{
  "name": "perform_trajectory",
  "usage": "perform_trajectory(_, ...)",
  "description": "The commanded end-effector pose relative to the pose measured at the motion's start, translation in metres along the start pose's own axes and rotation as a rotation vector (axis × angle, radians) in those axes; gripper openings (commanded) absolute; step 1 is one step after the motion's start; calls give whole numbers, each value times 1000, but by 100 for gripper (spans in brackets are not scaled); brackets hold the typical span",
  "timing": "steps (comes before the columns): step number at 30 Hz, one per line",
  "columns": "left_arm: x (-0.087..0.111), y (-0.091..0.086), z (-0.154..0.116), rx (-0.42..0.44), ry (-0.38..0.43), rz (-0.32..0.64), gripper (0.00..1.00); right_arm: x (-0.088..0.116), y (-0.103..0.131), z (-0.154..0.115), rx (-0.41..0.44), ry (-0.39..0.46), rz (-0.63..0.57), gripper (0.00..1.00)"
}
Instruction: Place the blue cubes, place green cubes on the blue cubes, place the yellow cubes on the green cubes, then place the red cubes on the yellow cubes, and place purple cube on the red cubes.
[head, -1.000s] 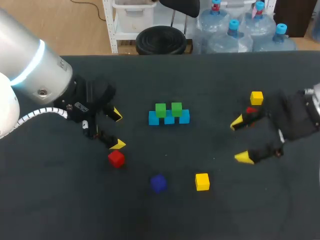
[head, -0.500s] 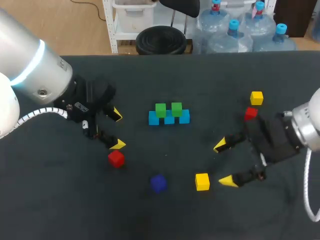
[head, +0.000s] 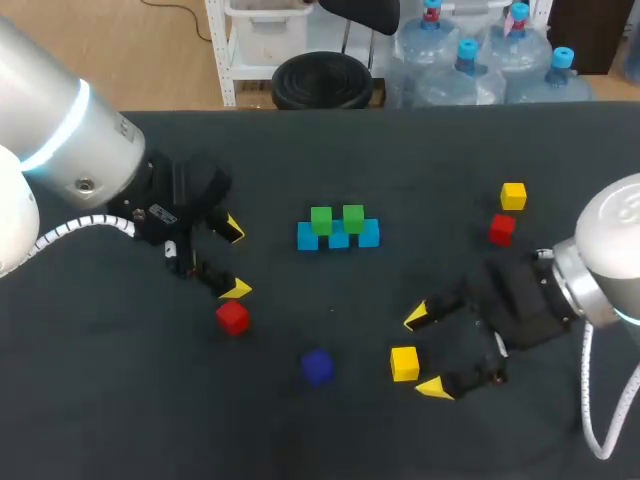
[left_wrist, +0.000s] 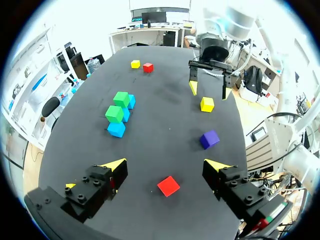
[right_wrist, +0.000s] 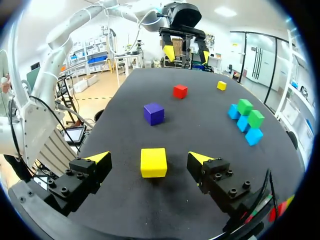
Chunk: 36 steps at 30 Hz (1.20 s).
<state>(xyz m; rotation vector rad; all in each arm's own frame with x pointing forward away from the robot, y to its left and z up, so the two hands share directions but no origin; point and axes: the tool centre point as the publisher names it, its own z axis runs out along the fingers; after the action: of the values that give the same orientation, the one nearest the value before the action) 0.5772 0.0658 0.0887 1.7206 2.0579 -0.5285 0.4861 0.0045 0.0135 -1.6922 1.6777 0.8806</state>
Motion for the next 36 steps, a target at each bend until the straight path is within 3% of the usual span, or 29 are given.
perform_trajectory(1, 1, 1, 0, 3, -5, 4, 100, 2, -2, 8, -3, -6, -2, 100)
perform_trajectory(6, 1, 1, 0, 3, -5, 4, 100, 6, -2, 12, -5, -5, 0, 100)
perform_trajectory(9, 1, 1, 0, 3, -5, 4, 100, 8, -3, 13, -5, -3, 2, 90)
perform_trajectory(11, 1, 1, 0, 3, -5, 4, 100, 8, -3, 13, -4, -2, 3, 77)
perform_trajectory(18, 1, 1, 0, 3, -5, 4, 100, 13, -3, 15, -6, 1, 13, 67)
perform_trajectory(20, 1, 1, 0, 3, -5, 4, 100, 14, -3, 16, -8, 0, 15, 47)
perform_trajectory(24, 1, 1, 0, 3, -5, 4, 100, 15, -4, 17, -8, -2, 18, 36)
perform_trajectory(29, 1, 1, 0, 3, -5, 4, 100, 12, -6, 15, -3, 0, 18, 0)
perform_trajectory(36, 1, 1, 0, 3, -5, 4, 100, 5, -13, 2, 21, 9, 15, 0)
